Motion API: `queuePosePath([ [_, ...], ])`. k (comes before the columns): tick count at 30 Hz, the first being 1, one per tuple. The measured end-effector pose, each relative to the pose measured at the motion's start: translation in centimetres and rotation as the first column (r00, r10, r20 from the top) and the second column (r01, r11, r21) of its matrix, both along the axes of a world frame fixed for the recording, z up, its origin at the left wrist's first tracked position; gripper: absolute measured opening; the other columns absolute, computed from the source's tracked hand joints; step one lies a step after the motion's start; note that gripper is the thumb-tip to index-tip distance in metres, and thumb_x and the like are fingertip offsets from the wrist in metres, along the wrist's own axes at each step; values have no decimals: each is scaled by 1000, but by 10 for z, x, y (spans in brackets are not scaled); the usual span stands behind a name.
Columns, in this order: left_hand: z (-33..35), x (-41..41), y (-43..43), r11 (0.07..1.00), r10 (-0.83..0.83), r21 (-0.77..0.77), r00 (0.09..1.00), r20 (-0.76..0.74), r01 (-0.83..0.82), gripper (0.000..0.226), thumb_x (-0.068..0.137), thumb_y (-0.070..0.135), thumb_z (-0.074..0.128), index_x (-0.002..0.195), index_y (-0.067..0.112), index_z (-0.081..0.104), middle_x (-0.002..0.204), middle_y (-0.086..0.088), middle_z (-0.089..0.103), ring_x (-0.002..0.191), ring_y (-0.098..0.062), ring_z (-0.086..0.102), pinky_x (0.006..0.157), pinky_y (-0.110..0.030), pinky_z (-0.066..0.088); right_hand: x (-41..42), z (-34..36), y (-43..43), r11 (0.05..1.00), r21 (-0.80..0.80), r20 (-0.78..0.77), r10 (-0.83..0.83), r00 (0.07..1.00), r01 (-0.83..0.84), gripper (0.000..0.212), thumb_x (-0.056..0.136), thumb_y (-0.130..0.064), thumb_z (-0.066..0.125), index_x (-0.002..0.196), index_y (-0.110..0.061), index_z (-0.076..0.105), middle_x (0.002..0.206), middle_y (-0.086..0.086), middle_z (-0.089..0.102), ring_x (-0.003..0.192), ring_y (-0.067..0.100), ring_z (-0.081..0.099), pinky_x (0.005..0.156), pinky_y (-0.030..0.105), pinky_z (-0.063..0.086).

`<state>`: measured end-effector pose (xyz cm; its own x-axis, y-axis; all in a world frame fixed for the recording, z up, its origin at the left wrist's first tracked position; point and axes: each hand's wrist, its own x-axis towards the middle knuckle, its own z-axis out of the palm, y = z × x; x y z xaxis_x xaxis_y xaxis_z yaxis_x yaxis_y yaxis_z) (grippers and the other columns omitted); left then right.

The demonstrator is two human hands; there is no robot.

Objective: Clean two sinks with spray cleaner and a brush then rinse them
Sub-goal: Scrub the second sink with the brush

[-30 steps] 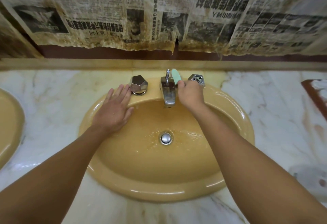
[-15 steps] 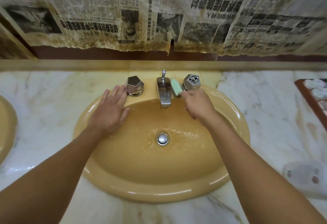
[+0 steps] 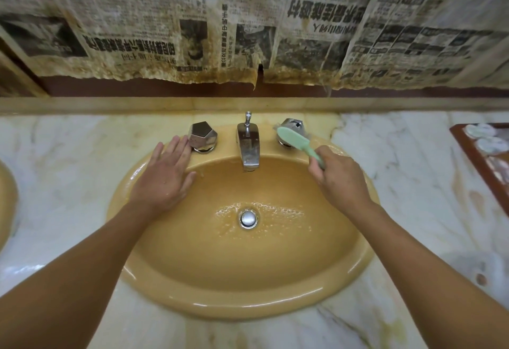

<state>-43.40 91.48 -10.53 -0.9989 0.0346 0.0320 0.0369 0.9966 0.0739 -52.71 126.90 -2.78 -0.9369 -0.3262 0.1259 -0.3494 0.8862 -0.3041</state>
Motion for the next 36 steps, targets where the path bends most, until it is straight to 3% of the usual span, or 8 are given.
queuePosePath([
  [7, 0, -1, 1, 1000, 1, 9, 1000, -6, -1, 77, 98, 50, 19, 154, 0, 31, 165, -14, 24, 155, -28, 16, 126, -49, 10, 15, -11, -12, 837, -359, 353, -287, 891, 412, 32, 101, -33, 32, 81, -13, 49, 74, 7, 55, 77, 34, 54, 66, 39, 39],
  [12, -1, -1, 2, 1000, 2, 7, 1000, -20, -2, 77, 98, 51, 19, 153, -2, 33, 165, -14, 24, 155, -27, 16, 126, -49, 9, 33, -30, -51, 558, -572, 509, -333, 794, 601, 38, 84, -51, 26, 75, -22, 49, 68, 7, 53, 67, 32, 57, 72, 60, 52],
  [16, -5, -1, 0, 1000, -8, -9, 999, -40, 7, 77, 99, 51, 20, 153, -2, 34, 164, -15, 26, 154, -28, 18, 126, -47, 8, 46, -38, -81, 474, -625, 527, -330, 783, 620, 38, 84, -53, 23, 80, -27, 51, 69, 4, 55, 72, 38, 60, 70, 59, 52],
  [21, -5, -4, 0, 1000, -8, -6, 999, -43, 7, 77, 99, 51, 21, 153, -2, 33, 164, -15, 27, 154, -29, 19, 125, -47, 9, 39, -34, -108, 206, -649, 638, -378, 671, 733, 40, 84, -52, 24, 78, -23, 50, 72, 2, 53, 69, 28, 51, 77, 61, 54],
  [23, -4, -4, 0, 1000, -11, -9, 999, -43, 11, 77, 99, 51, 21, 153, -2, 33, 164, -16, 27, 154, -29, 18, 125, -48, 9, 37, -37, -111, 174, -624, 667, -390, 635, 762, 40, 84, -51, 23, 78, -21, 51, 74, 3, 53, 69, 27, 49, 78, 60, 54],
  [28, -4, -3, 0, 1000, -9, -12, 999, -37, 8, 77, 99, 52, 20, 153, -1, 33, 164, -15, 26, 154, -28, 18, 126, -48, 9, 43, -43, -96, 369, -605, 550, -446, 706, 705, 50, 84, -57, 19, 83, -18, 51, 74, 11, 61, 74, 37, 62, 73, 51, 52],
  [32, -4, -4, -1, 1000, -6, -17, 1000, -29, 5, 77, 99, 52, 20, 153, -2, 33, 164, -15, 26, 154, -28, 18, 125, -48, 9, 43, -33, -77, 649, -572, 319, -388, 865, 502, 26, 107, -26, 36, 91, -10, 48, 63, 0, 48, 58, 19, 46, 58, 34, 27],
  [36, -4, -4, 0, 1000, -3, -12, 1000, -22, 2, 78, 98, 52, 20, 152, -2, 34, 164, -16, 26, 154, -28, 18, 126, -48, 8, 39, -27, -65, 956, -237, 131, -142, 981, 170, 29, 106, -32, 39, 116, -8, 53, 70, 13, 61, 66, 38, 56, 55, 37, 27],
])
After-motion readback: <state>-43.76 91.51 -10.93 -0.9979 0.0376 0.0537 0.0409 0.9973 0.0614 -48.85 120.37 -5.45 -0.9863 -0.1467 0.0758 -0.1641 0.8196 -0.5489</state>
